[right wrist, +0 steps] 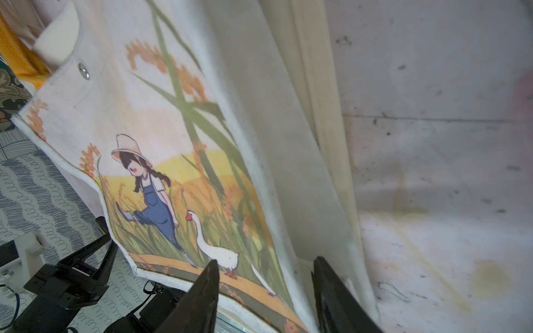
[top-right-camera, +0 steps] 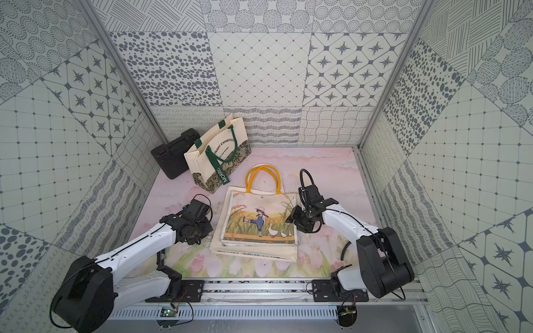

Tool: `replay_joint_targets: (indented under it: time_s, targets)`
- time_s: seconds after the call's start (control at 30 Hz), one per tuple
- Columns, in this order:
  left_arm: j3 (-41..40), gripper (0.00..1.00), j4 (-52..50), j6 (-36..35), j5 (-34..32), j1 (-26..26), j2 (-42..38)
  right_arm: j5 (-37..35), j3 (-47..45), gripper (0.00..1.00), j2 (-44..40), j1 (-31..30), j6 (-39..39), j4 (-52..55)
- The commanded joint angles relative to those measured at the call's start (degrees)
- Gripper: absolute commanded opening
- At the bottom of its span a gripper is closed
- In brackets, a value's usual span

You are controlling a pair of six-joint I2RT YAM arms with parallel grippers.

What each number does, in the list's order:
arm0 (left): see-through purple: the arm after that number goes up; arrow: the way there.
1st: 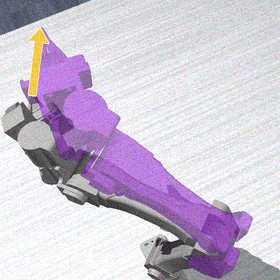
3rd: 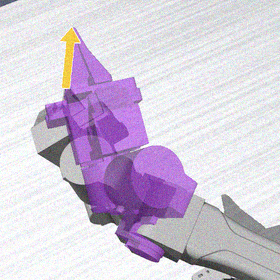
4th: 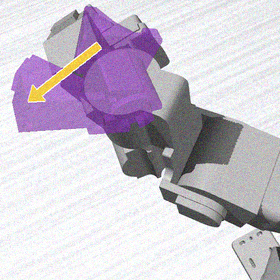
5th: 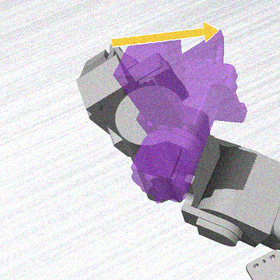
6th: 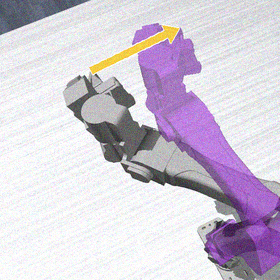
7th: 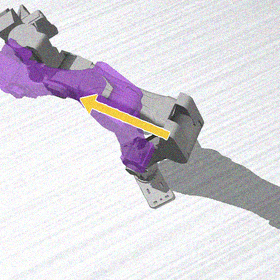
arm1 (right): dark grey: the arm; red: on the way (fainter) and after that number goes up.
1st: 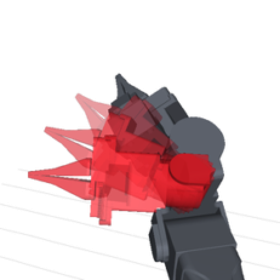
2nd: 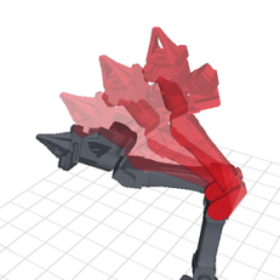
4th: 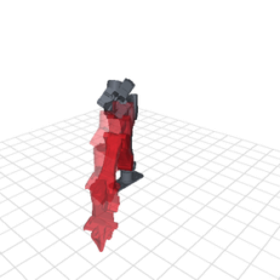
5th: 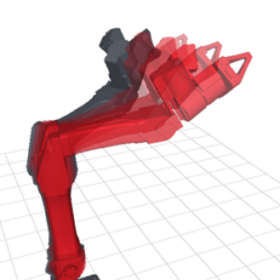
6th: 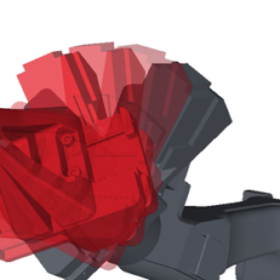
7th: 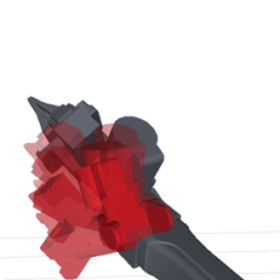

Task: Put away the canvas bag
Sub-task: Adjust the canvas bag at the center of the board.

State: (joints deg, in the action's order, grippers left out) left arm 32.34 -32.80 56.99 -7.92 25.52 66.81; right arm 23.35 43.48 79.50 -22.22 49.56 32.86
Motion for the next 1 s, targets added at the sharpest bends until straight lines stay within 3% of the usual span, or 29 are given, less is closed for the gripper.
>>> replay_joint_targets:
  time_s: [0.0,0.5,0.97]
  targets:
    - [-0.99,0.00,-2.67,4.01,-2.10,0.86,4.10,0.90,-0.01,0.53,0.46,-0.60,0.52,-2.52]
    - [0.18,0.00,3.27,5.87,1.80,6.46,8.10,1.08,-0.48,0.53,-0.25,-2.42,1.92,-3.15]
    - [-1.22,0.00,2.83,8.31,3.19,9.01,3.85,0.47,-3.75,0.53,-2.48,-4.69,3.82,-3.57]
